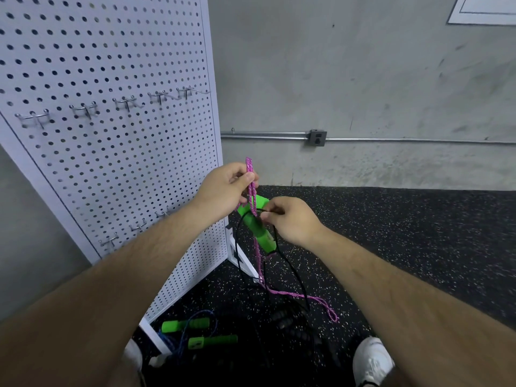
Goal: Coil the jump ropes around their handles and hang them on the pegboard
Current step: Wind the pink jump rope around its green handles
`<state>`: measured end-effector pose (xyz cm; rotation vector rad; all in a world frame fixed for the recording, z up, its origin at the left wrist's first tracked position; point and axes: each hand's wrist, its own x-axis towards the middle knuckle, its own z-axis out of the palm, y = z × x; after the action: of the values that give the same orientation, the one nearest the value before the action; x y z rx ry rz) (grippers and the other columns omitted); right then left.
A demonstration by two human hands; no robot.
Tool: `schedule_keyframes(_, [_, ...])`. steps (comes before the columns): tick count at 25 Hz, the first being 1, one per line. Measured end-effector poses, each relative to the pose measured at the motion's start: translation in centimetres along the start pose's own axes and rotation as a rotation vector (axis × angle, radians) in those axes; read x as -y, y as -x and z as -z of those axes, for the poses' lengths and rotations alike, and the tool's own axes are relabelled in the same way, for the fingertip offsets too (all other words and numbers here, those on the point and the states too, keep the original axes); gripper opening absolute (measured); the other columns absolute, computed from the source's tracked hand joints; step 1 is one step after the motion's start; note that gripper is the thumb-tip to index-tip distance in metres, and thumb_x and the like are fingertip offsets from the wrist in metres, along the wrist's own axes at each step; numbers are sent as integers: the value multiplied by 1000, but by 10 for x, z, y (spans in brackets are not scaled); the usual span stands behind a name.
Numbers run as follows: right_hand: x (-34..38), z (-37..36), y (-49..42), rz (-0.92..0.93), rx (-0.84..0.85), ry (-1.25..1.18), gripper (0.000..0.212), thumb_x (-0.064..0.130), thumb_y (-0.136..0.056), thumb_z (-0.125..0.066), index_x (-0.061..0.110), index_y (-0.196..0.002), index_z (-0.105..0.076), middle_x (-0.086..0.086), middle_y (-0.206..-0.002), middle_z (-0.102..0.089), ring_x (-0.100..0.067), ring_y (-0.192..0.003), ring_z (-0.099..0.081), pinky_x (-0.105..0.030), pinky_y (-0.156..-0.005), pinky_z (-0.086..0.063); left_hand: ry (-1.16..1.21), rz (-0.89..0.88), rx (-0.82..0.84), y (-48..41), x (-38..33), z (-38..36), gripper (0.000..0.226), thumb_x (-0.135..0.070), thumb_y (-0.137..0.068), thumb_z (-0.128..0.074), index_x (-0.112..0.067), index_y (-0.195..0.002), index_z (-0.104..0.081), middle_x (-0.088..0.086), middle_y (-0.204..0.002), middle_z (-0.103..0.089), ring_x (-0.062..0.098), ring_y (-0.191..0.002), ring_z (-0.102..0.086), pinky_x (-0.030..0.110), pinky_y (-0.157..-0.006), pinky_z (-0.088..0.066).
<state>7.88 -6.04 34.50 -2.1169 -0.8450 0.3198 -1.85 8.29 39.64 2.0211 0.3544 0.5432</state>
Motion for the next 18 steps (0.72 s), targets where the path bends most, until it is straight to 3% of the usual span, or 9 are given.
schedule_keyframes(2, [0, 2, -1, -50, -29, -57, 9, 24, -94, -68, 16, -89, -69, -4, -83, -73, -14, -63, -57, -31, -63, -47, 0, -11, -25, 0, -4, 0, 17, -19, -105, -52, -14, -100, -67, -9, -102, -72, 0, -81, -68, 14, -63, -54])
schedule_keyframes(4, [4, 5, 0, -112, -47, -207, 12, 20, -95, -67, 11, -87, -67, -6, -78, -70, -14, -60, -55, -31, -61, -46, -20, 6, -49, 0, -5, 1, 18, -21, -106, -51, -15, -96, -65, -13, -104, -71, -1, -74, -66, 7, -59, -48])
schedule_keyframes(6, [9, 7, 2, -149, -36, -385, 14, 14, -97, -64, 10, -83, -62, -9, -79, -70, -17, -66, -58, -33, -62, -49, -34, 37, -34, 0, -1, 1, 19, -24, -105, -52, -18, -94, -65, -11, -107, -71, 5, -78, -69, 11, -66, -52])
schedule_keyframes(9, [16, 9, 4, -153, -6, -547, 16, 6, -98, -60, 10, -82, -58, -10, -86, -73, -16, -70, -62, -29, -58, -49, 3, 93, 40, 0, 6, -2, 19, -25, -105, -53, -20, -92, -66, -4, -110, -71, 15, -90, -73, 34, -86, -61])
schedule_keyframes(12, [17, 14, 5, -142, 9, -591, 10, 5, -97, -61, 7, -88, -59, -1, -84, -74, -13, -64, -62, -26, -55, -47, -42, 121, 57, 1, 8, -2, 18, -25, -105, -54, -18, -92, -64, -6, -112, -71, 14, -88, -73, 25, -76, -58])
schedule_keyframes(15, [16, 16, 4, -147, 6, -628, 8, 6, -97, -62, 7, -89, -60, -8, -100, -76, -16, -69, -65, -28, -56, -48, -46, 145, 44, 1, 7, -1, 18, -22, -105, -53, -16, -92, -64, -6, -110, -71, 12, -85, -72, 13, -65, -51])
schedule_keyframes(18, [18, 16, 4, -148, 3, -649, 9, 6, -97, -62, 8, -88, -60, -11, -103, -76, -18, -72, -66, -28, -57, -48, -31, 147, 58, 1, 7, -1, 18, -21, -105, -53, -18, -91, -63, -6, -108, -72, 16, -91, -72, 25, -79, -57])
